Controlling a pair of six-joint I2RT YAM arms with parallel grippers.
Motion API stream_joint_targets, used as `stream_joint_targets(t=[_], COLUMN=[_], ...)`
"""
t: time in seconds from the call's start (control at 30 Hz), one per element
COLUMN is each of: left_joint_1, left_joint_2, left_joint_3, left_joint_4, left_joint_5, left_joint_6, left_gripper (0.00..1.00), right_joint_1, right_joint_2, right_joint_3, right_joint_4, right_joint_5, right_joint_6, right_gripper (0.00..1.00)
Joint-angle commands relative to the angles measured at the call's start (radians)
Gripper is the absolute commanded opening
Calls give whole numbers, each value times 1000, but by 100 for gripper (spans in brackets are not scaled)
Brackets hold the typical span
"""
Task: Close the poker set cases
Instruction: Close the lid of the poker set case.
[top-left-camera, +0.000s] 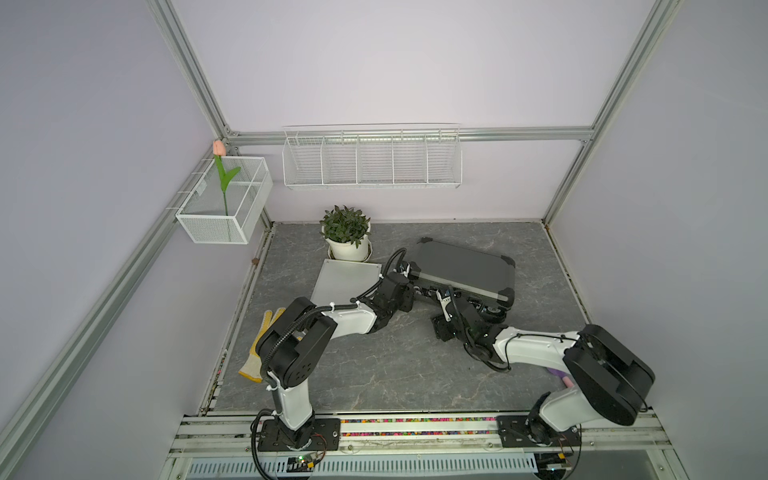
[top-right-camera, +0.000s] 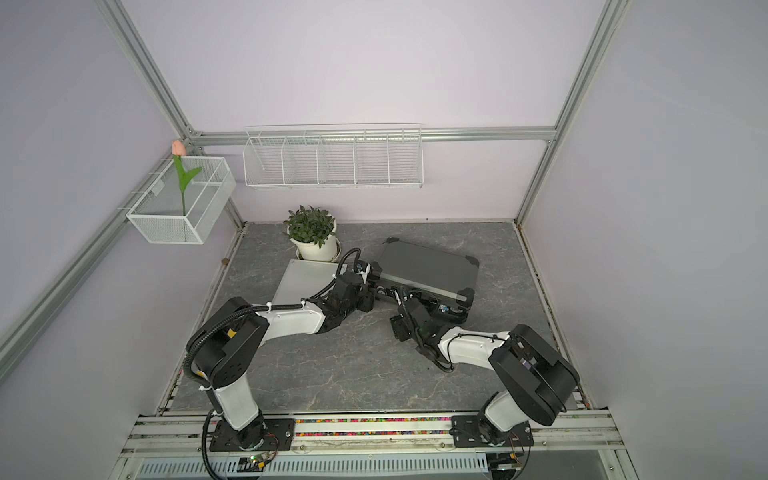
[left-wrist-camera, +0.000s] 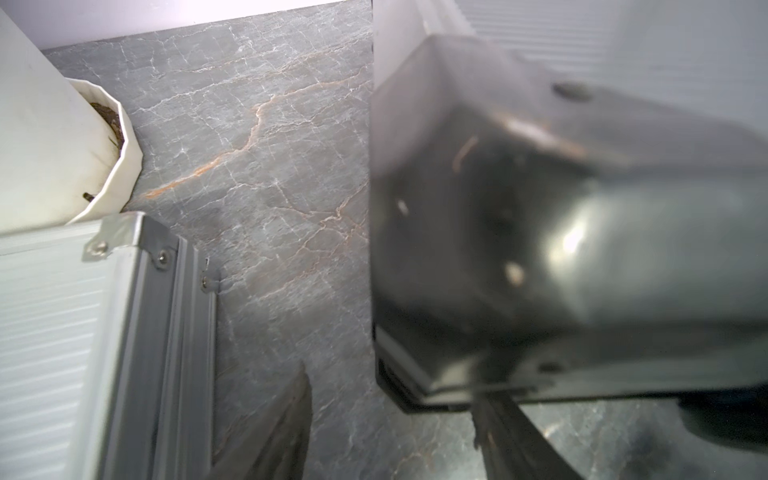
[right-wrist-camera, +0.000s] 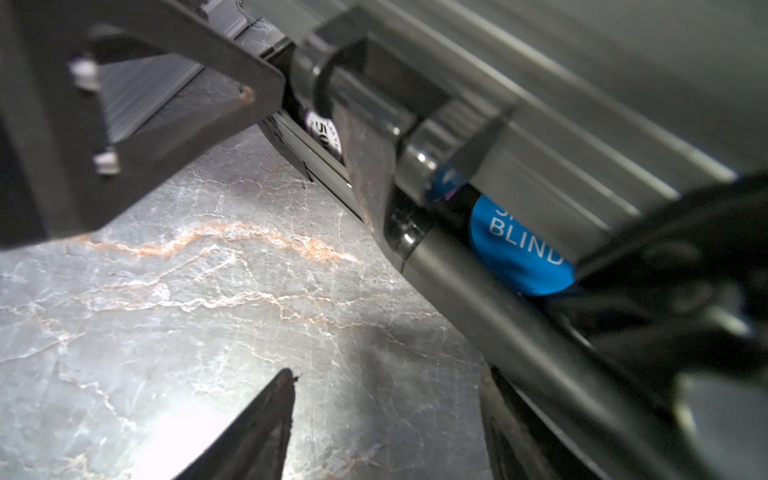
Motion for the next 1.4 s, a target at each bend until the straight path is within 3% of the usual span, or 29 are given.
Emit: stream_joint_targets(t=[0.0,0.2,0.47,0.73,1.13,1.37], left_joint_1=[-6,-6,-6,-6,-6,-5], left_joint_2=[16,12,5,-4,-7,-12], left_joint_3=[46,78,85,80,80,80], left_joint_4=[31,15,2,2,2,1], left_joint_5=[-20,-24,-18,-15,-1,3], left_joint_6=[-6,15,19,26,28,29], left_gripper=[63,63,63,63,63,63], right_joint_1=[2,10,12,-54,-170,-211], right_joint_2=[-35,-98,-322,-519,-444,-370], right_joint_3=[-8,-44,-144,-205,-203,-177], right_joint_4=[-32,-82,-178,-207,4,63], right_joint_5=[5,-14,56,74,-106,-142], right_joint_6=[-10,-7,31,73,154,162], right_gripper=[72,72,74,84,83,81])
